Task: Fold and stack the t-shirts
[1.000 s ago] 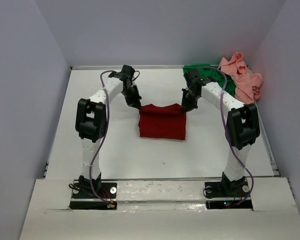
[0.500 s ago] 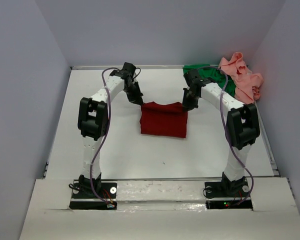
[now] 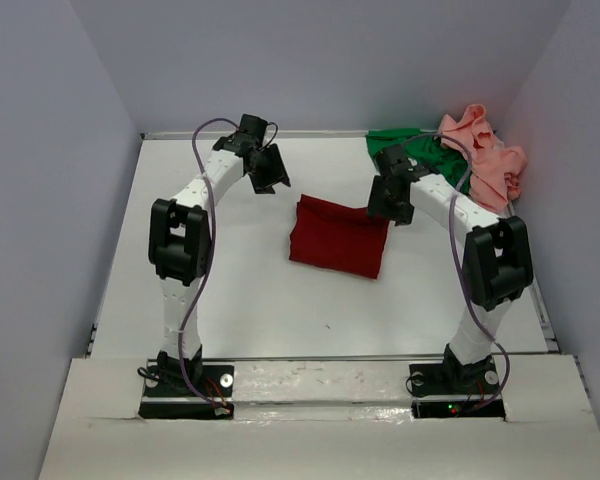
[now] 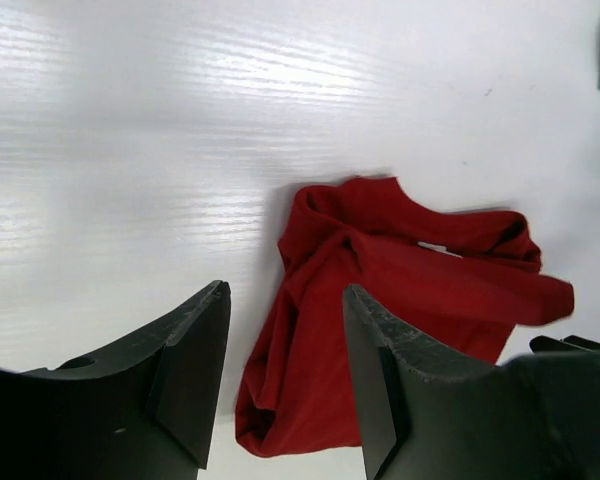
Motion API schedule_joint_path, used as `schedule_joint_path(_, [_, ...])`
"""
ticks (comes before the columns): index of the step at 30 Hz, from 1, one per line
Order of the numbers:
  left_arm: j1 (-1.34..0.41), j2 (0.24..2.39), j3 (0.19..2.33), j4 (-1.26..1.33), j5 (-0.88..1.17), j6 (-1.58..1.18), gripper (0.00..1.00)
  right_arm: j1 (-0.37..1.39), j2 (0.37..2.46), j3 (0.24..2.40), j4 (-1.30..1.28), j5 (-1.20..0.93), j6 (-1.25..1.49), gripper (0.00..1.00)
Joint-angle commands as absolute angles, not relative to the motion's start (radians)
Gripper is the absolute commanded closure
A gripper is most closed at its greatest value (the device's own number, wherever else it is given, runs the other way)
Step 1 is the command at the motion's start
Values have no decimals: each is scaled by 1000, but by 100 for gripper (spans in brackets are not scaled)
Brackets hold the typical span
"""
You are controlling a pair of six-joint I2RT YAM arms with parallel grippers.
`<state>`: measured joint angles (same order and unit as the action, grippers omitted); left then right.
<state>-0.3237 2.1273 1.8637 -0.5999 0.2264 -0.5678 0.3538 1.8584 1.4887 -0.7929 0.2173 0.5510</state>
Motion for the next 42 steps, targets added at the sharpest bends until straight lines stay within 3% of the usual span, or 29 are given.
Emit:
schedule_joint_path(1, [-319,1999,1867,-549,221,-571,42,347,1752,1471,-713,337,580,22])
schedule_joint_path(9, [-337,1931,1849,-577,351,-511,45,347,1674,1427,-634,284,571,19])
schedule_joint_path(11, [-353,1927,1816,-575,411,-517,58,347,1683,1430,-634,246,569,22])
schedule_joint_path(12, [-362,1924,1780,-574,452,-518,68,347,1692,1431,-634,232,568,24])
schedule_joint_path(13, [-373,1924,1761,-571,468,-518,85,347,1695,1431,-630,223,569,29])
schedule_joint_path(14, [-394,1921,1723,-566,480,-522,100,347,1698,1433,-620,197,568,57])
schedule_joint_path(15, [-406,1916,1700,-548,503,-525,100,347,1703,1431,-615,183,568,89])
schedule_joint_path(16, [-417,1911,1677,-529,520,-531,100,347,1707,1436,-614,172,569,100])
schedule_joint_path(26, [-515,1898,1474,-273,744,-640,100,337,1792,1425,-411,-237,598,100])
schedule_joint_path(32, [-526,1899,1395,-190,802,-678,100,308,1850,1347,-152,-575,704,100])
schedule_joint_path(42, [-537,1999,1310,-62,839,-696,100,308,1928,1333,-25,-724,761,100])
